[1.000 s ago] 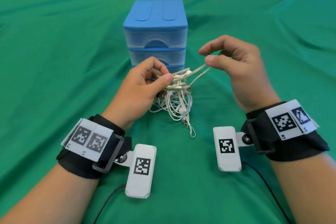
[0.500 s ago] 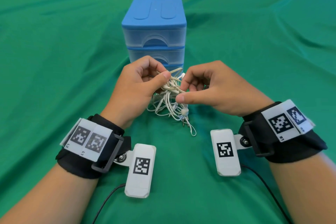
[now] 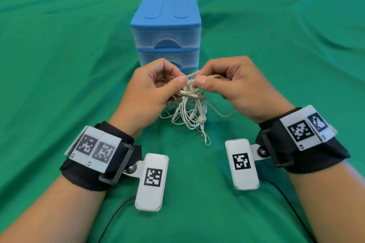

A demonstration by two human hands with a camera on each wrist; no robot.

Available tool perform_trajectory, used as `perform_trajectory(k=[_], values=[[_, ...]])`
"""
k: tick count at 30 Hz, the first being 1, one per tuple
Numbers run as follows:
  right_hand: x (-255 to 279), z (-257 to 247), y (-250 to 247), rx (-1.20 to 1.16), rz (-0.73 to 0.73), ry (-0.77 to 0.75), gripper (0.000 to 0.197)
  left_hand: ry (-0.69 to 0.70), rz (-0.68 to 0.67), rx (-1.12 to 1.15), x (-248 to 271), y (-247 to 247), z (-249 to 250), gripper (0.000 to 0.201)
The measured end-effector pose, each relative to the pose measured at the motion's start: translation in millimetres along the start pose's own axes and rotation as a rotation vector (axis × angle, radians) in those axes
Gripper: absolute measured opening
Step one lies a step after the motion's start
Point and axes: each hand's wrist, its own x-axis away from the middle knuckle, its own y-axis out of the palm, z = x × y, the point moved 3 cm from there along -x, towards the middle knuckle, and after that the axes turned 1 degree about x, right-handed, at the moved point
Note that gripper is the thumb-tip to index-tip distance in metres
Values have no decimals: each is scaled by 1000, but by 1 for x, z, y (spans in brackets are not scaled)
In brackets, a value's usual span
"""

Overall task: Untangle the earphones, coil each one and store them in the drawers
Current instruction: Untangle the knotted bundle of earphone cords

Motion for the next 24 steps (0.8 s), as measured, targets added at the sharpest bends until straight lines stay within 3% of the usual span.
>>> perform_trajectory(k=[3, 8, 13, 19, 24], values=[[-2, 2, -3, -7, 55, -27, 13, 5, -5, 17, 1, 2, 3, 10], [0, 0, 5, -10, -50, -24, 10, -19, -5, 26, 3, 2, 5, 12], [-1, 0, -3, -36, 112, -88, 12, -42, 34, 101, 1, 2, 6, 10], [1, -1, 3, -10, -22, -35, 11, -92, 28, 149, 2, 1, 0, 7], [0, 4, 3, 81, -53, -16, 13, -141, -13, 87, 5, 3, 2, 4]])
